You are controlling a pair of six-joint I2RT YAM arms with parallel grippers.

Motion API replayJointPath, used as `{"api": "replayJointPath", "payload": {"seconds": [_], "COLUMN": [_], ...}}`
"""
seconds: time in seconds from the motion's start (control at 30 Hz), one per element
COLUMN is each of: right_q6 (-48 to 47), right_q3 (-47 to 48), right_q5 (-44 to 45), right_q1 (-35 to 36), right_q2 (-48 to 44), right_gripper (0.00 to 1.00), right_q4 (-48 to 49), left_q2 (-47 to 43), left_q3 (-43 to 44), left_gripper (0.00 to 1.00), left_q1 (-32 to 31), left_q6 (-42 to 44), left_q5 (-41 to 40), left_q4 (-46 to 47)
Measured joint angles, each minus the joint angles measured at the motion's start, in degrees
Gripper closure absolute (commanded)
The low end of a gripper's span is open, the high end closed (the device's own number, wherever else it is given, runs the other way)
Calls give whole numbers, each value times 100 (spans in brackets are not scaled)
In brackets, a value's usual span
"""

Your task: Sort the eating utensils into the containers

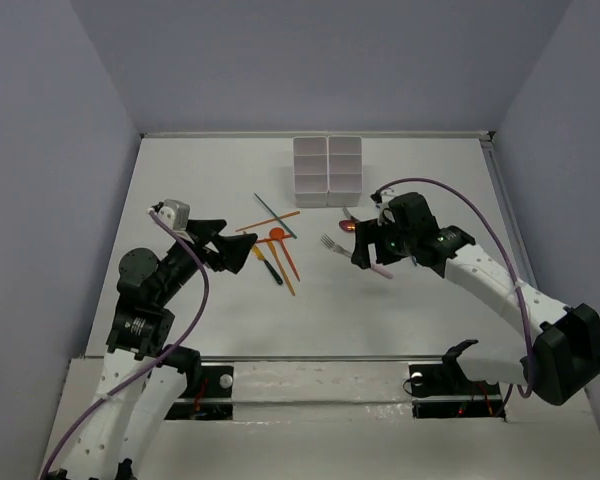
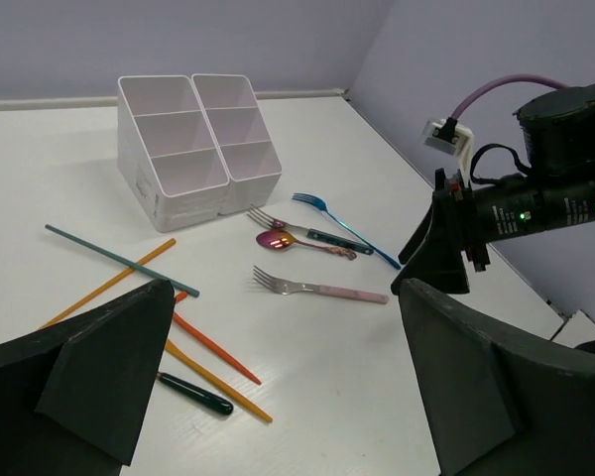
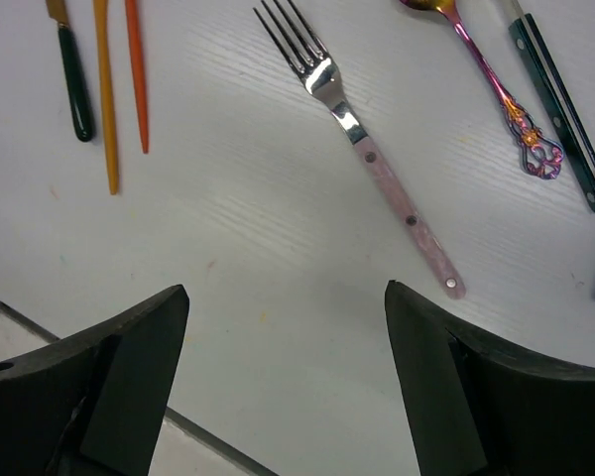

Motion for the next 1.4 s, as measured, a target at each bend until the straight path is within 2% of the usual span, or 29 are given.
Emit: {"api": "replayJointPath", "payload": {"seconds": [0.33,0.63,0.8,0.97,1.2,1.3,1.4], "right_q6": [-232,-481,-664,-883,-1154,-1259,-1355], "right_q3": [20,247,737,1093,1300,1331,1410], "right_q5": [505,916,833,748,708,669,623], "right_q1": [0,-7,-11,-11,-11,-11,-11], "right_q2": [297,1305,1884,2365,2951,3095,3263], "right_gripper": [17,22,28,30,34,40,43], "right_q4": [-240,-498,-509,-516,-540,-535,-531], "left_q2": [-105,-245,-245,-245,-245,-247,-247], "left_q3": [42,42,42,42,42,42,42], "left_gripper": [1,1,1,1,1,1,1], "left_q1": [-260,-354,-393,-393,-393,-393,-393], "left_q6": [90,114,125,133,133,133,136], "left_q5": [-175,-323,-343,-337,-339,-339,-337], "left_q4": [-116,-190,-210,-212,-212,-210,-210]}}
